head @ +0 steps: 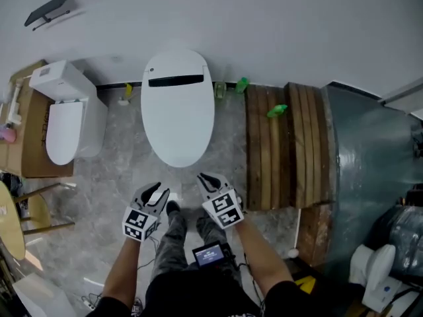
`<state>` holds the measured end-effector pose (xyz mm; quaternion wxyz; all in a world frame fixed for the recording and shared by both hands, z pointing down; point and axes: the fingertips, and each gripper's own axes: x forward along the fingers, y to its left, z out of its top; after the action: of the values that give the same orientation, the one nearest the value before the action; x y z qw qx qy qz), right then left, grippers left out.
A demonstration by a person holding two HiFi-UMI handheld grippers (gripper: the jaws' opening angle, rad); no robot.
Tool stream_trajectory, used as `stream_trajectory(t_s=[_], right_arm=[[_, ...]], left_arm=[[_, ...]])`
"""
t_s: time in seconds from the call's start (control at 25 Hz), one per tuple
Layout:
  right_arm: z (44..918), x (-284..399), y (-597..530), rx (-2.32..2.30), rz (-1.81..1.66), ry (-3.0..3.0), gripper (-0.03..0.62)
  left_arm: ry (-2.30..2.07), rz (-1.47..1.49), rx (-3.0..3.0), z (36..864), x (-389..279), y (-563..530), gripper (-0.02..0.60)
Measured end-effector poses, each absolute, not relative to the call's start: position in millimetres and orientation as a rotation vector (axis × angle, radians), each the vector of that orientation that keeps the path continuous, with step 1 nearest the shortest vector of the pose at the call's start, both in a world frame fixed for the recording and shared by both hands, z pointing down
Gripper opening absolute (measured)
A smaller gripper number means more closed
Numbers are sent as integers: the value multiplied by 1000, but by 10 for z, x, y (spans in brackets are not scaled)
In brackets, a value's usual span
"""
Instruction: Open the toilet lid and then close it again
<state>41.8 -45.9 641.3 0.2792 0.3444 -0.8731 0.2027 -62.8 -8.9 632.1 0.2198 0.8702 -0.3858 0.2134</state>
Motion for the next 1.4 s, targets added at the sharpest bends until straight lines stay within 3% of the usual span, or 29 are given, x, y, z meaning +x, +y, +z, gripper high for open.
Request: stream_trajectory(t_s=[0.12,0.32,0.52,0.92,1.4], right_arm=[[6792,355,-555,920,600,-2315,78],[7557,343,-714,926,648,-2261,143],[8374,306,-793,885,713,-2228,172],[9635,386,-979,848,688,-2193,173],[10116,452,-1119,798,546,-2206,170]], left_arm=[[-1069,604,2372,6754,-706,-215,161],[-1077,641,2332,7498,-826,-456,194],[-1084,695,2294,8327,-950,-637,219],[-1058,783,2272,9606,-986,-817,221],[-1083,843,2297,10100,-1037,-891,221]])
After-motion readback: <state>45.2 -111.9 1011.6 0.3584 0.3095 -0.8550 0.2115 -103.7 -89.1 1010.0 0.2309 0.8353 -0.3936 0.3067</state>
